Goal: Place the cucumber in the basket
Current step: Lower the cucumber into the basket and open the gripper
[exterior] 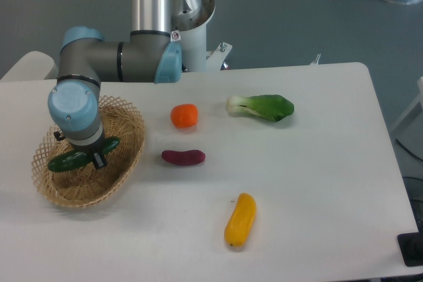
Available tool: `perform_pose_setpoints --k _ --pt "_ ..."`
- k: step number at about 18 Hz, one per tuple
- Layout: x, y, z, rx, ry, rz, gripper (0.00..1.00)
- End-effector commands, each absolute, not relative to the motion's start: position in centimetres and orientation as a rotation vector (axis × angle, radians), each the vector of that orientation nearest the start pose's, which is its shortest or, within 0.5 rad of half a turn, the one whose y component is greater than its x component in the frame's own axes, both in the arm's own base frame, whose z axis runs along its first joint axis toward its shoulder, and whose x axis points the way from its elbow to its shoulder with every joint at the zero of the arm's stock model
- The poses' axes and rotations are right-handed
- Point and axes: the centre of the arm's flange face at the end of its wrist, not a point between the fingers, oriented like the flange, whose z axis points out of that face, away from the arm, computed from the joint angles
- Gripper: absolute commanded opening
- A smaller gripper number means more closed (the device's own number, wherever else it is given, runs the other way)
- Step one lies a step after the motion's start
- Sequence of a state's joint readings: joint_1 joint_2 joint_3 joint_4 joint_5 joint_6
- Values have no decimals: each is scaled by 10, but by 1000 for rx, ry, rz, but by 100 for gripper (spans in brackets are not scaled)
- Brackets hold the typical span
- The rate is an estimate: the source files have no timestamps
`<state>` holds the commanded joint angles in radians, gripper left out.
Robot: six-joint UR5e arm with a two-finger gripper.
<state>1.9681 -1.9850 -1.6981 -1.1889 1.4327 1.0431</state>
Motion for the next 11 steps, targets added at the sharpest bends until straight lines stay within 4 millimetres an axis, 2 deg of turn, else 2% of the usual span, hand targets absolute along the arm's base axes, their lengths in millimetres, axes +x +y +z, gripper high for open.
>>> perform_pose_setpoints --k 6,7,11 --pt "-101 605 251 -2987 985 -271 100" --pt "-107 605 254 -2992 980 -252 100" --pt "-154 605 273 -3019 901 -172 100"
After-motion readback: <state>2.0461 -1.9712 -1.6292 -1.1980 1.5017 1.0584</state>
